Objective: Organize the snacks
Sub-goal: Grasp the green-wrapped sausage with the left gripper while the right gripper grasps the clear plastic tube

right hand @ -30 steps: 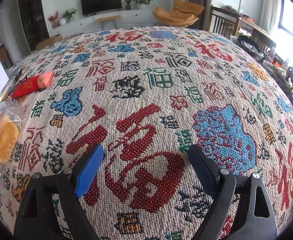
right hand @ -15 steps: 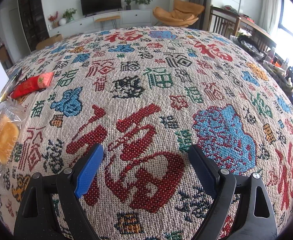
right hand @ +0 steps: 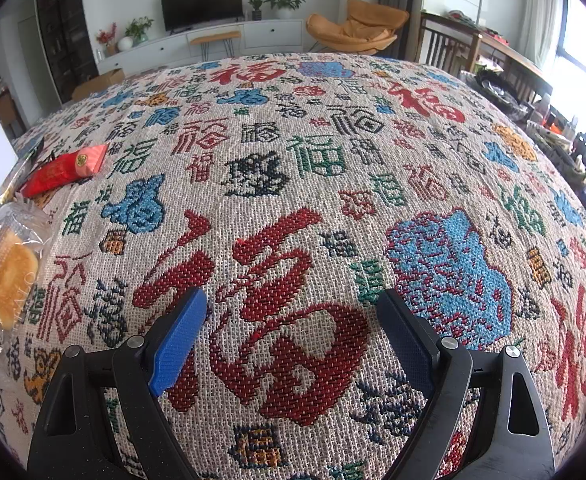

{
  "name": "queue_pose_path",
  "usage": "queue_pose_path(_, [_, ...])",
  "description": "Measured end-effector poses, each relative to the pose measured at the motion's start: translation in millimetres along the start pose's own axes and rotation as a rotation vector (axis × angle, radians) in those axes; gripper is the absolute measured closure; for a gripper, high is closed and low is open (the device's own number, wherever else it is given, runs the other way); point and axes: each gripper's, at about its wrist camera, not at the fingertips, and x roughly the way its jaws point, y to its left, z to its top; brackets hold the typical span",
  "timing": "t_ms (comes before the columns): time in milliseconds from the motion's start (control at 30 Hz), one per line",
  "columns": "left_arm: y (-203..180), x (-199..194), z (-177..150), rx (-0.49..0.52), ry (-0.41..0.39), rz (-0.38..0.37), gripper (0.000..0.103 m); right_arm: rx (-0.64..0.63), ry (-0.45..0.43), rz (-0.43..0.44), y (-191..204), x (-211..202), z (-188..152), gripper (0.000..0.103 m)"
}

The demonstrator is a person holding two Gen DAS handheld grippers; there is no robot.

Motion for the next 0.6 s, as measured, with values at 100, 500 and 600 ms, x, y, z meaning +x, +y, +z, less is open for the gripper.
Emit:
queue_pose_path(100, [-6,3,4,0.041,-0.012,0.034,0.066,0.000,0.000,0.000,0,0,0,0.014])
queue_pose_path(500, [-10,-19,-33,0.132,-0.002,-0.099,0.081,0.000,0.000,0.000,0,0,0,0.014])
queue_pose_path(600, [-8,-22,-35,0.120,-0.005,-0.115,0.081,0.001,0.000,0.001,0,0,0,0.014])
